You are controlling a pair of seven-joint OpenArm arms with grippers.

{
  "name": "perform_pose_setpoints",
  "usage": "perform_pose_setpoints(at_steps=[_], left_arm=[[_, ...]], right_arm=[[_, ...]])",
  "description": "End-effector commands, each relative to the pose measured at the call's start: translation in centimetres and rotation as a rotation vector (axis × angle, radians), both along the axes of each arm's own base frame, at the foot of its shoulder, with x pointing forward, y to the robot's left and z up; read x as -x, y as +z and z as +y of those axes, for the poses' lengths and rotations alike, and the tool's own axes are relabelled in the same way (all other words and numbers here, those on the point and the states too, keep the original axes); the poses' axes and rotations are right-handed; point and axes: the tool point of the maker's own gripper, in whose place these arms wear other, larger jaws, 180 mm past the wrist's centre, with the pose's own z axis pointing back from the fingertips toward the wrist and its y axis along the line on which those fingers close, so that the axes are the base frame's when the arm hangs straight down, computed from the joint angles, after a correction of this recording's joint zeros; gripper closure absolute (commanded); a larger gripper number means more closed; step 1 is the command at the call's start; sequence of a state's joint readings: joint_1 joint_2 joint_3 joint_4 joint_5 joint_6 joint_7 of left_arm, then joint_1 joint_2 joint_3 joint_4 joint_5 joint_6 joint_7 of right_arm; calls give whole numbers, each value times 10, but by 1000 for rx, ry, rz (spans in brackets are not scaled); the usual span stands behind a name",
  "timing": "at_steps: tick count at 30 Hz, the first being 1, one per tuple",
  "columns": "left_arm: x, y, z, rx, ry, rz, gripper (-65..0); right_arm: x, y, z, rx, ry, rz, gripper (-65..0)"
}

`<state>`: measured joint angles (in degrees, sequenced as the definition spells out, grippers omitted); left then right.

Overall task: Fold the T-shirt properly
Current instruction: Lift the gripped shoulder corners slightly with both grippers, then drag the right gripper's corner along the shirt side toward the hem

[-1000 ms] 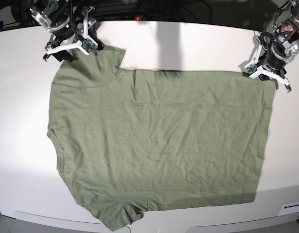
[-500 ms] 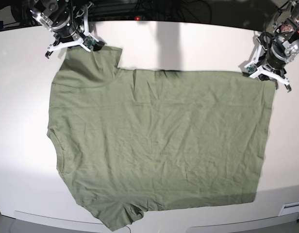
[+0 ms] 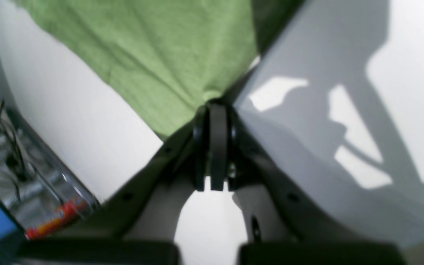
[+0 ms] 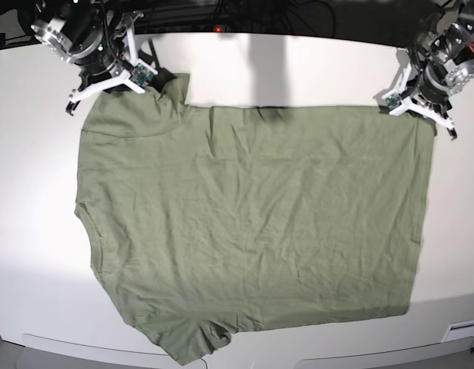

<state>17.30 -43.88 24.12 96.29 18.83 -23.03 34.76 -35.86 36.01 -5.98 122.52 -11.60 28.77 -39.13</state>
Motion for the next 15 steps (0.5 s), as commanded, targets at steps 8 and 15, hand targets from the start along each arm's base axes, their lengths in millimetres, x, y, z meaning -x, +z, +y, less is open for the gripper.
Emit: perform_pose_setpoints(at_steps=[8, 15], left_arm=[[-27, 31, -12, 48, -129, -79, 0], [-59, 49, -25, 127, -127, -153, 0]], right_arm=[[-42, 21, 9, -130, -62, -106, 0], [-67, 31, 5, -125, -70, -166, 0]])
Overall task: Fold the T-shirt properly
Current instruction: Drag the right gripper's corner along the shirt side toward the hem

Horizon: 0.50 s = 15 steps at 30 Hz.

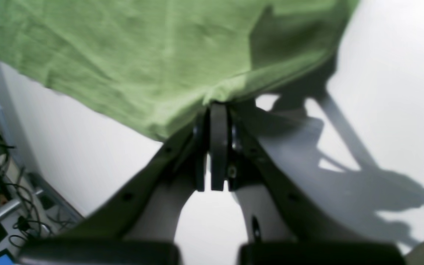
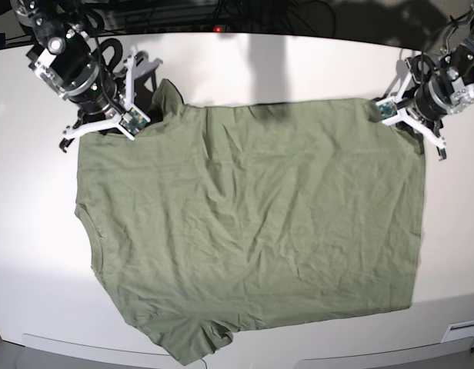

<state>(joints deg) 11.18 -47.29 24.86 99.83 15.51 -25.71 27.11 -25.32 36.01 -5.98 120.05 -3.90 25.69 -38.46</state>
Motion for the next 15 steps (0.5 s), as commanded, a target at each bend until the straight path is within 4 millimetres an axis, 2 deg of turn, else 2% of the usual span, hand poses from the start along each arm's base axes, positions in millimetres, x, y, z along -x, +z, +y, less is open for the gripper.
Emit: perform_pose_setpoints(at_steps=[1, 5, 10, 15], left_arm=[[-17, 14, 4, -11, -4, -58, 0], [-35, 26, 4, -10, 0, -104, 0], [-47, 35, -1, 37, 8, -124, 0], [-62, 29, 13, 48, 43, -136, 0]], right_arm=[[-10, 8, -3, 0, -2, -37, 0], [-22, -1, -17, 20, -34, -31, 0], [-32, -16, -32, 29, -66, -19, 0], [-48, -21, -42, 13, -95, -28, 0]])
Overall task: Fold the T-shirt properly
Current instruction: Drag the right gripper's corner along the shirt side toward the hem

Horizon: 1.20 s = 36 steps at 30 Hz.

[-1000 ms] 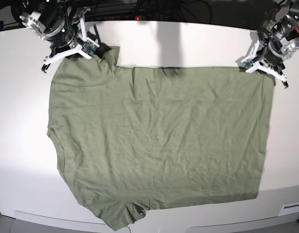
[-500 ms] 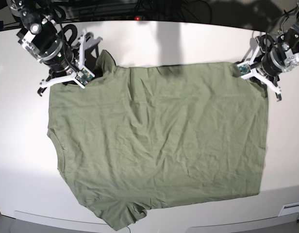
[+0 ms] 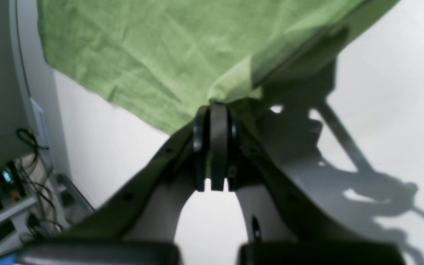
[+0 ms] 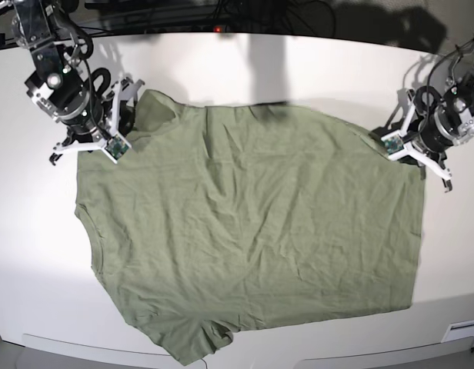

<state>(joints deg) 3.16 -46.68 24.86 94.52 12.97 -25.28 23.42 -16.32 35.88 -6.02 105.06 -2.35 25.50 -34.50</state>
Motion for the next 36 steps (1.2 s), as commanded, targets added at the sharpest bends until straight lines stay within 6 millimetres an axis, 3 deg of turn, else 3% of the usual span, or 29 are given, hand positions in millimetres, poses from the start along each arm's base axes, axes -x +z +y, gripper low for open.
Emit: perform_pose_setpoints(at_steps=[1, 5, 9, 20, 30, 36], left_arm=[[-15, 10, 9, 2, 15, -51, 0], [-25, -3, 15, 39, 60, -49, 0], [-35, -9, 18, 54, 96, -50, 0], [-68, 17, 18, 63, 101, -136, 0], [-80, 29, 17, 71, 91, -173, 0], [-83, 32, 21, 46, 88, -183, 0]], right_arm=[[-13, 12, -1, -20, -2, -44, 0], [-28, 12, 5, -147, -46, -33, 0], [-44, 11, -9, -141, -81, -40, 0], [-91, 21, -39, -126, -135, -77, 0], [-128, 56, -34, -157, -89, -146, 0], [-134, 64, -36, -132, -62, -161, 0]])
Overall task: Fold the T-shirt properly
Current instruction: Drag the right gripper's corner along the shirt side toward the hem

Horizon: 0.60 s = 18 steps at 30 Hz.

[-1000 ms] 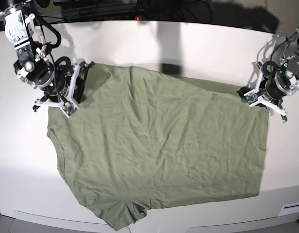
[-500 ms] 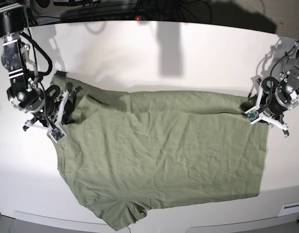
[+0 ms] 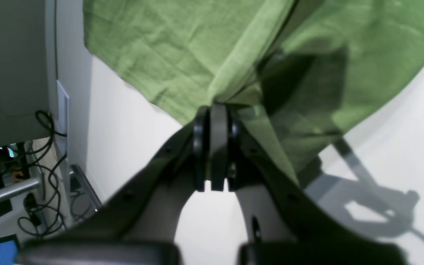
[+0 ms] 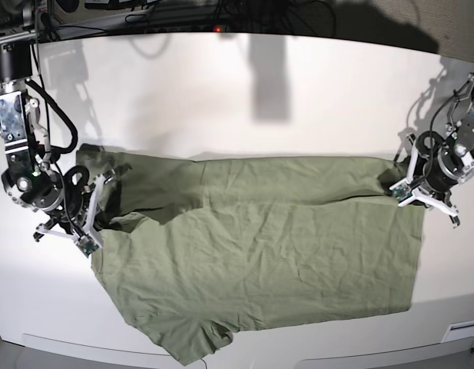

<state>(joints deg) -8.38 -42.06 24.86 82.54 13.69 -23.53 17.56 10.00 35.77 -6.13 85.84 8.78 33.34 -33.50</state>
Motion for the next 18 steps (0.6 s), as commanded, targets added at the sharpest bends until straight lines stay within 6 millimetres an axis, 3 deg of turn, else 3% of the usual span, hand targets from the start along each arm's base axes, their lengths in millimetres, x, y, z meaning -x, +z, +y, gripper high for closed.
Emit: perform_pose_setpoints(at_steps=[1, 7, 18], left_arm=[[-12, 17, 10, -21, 5, -53, 0], [-12, 24, 27, -60, 5, -57, 0], [-14, 25, 5, 26, -54, -89, 0]], right_arm=[[-14, 23, -7, 26, 11, -68, 0], [-23, 35, -8, 44, 18, -107, 0], [-25, 37, -3, 28, 30, -124, 0]])
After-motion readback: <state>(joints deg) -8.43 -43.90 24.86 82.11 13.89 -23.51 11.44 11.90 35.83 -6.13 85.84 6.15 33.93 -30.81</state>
